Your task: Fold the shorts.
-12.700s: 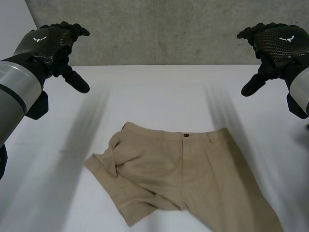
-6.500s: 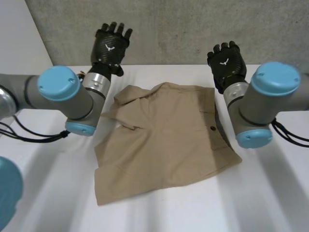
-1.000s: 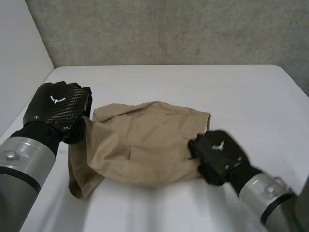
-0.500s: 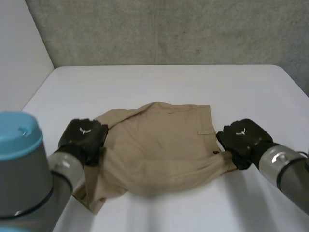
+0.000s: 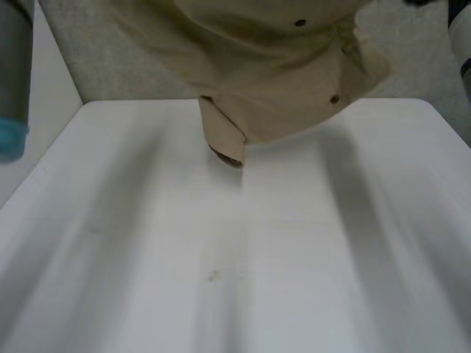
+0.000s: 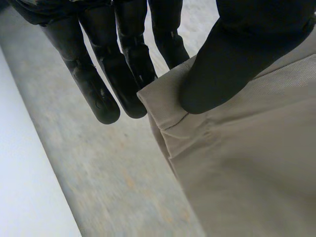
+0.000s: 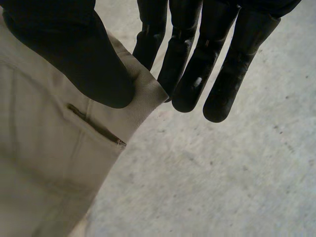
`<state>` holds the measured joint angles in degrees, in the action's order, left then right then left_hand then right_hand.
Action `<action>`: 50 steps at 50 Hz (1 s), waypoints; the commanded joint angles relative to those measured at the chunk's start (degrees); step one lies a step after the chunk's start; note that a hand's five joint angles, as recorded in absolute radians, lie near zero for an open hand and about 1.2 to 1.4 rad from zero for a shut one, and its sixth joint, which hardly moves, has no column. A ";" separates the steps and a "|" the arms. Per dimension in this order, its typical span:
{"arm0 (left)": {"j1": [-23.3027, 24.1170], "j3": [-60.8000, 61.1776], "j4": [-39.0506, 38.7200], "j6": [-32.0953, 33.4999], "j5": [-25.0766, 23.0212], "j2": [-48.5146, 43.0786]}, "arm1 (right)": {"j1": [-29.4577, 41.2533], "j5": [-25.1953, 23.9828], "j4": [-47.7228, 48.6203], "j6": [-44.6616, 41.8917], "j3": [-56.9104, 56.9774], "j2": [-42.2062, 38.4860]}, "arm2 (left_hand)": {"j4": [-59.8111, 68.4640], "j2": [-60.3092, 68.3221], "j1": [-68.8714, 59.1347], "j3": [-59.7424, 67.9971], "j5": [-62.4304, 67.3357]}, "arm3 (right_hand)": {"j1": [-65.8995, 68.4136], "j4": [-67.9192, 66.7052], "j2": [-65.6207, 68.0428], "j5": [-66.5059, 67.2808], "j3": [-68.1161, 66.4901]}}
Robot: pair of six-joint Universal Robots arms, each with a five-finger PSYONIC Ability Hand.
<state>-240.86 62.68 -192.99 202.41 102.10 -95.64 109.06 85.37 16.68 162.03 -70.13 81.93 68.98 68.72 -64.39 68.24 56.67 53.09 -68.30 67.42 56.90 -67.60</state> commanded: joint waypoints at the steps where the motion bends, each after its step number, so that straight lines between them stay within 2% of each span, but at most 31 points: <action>1: 1.61 22.47 -0.02 -1.75 -0.24 5.29 | 0.10 -0.38 -2.52 -0.92 -11.23 -0.98 | 11.02 11.28 -15.61 11.76 13.33 | 26.91 -11.70 12.58 13.10 -12.40; 6: 5.47 38.97 -0.72 -4.12 -0.50 5.38 | 0.10 -0.29 -2.52 -2.24 -20.91 -1.42 | 11.02 11.28 -15.61 11.76 13.33 | 26.91 -11.70 12.58 13.10 -12.40; 13: 9.61 50.60 -2.66 -5.88 -0.15 2.23 | -0.69 -0.73 -2.35 -5.92 -33.47 -1.42 | 11.02 11.28 -15.61 11.76 13.33 | 26.91 -11.70 12.58 13.10 -12.40; 20: 10.76 51.58 -1.08 -6.76 0.03 2.12 | -0.87 -0.73 -5.33 -7.69 -36.83 -0.28 | 11.02 11.28 -15.61 11.76 13.33 | 26.91 -11.70 12.58 13.10 -12.40; 27: 10.67 50.18 5.77 -7.02 -0.15 8.98 | -1.22 -1.43 -20.88 -12.52 -36.66 5.25 | 11.02 11.28 -15.61 11.76 13.33 | 26.91 -11.70 12.58 13.10 -12.40; 31: 10.85 47.46 9.99 -7.37 -0.24 13.11 | -1.57 -1.87 -27.21 -14.89 -35.96 9.90 | 11.02 11.28 -15.61 11.76 13.33 | 26.91 -11.70 12.58 13.10 -12.40; 37: 11.46 44.11 15.27 -10.27 -0.50 20.31 | -7.72 -2.66 -33.81 -18.76 -34.38 20.01 | 11.02 11.28 -15.61 11.76 13.33 | 26.91 -11.70 12.58 13.10 -12.40; 43: 12.08 44.20 16.94 -11.24 -1.99 22.35 | -11.41 -6.87 -39.34 -22.10 -33.50 23.01 | 11.02 11.28 -15.61 11.76 13.33 | 26.91 -11.70 12.58 13.10 -12.40; 47: 12.25 45.69 16.94 -11.33 -3.66 20.42 | -13.43 -10.91 -39.79 -22.19 -34.72 22.75 | 11.02 11.28 -15.61 11.76 13.33 | 26.91 -11.70 12.58 13.10 -12.40; 50: 12.17 46.05 16.59 -11.24 -4.02 15.76 | -13.96 -12.67 -38.65 -21.84 -35.78 21.87 | 11.02 11.28 -15.61 11.76 13.33 | 26.91 -11.70 12.58 13.10 -12.40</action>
<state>-228.70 107.31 -175.86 191.08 99.44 -73.92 96.65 76.77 -22.97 139.87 -104.17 105.11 68.99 68.80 -64.39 68.34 56.67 54.16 -68.30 67.42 56.95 -67.60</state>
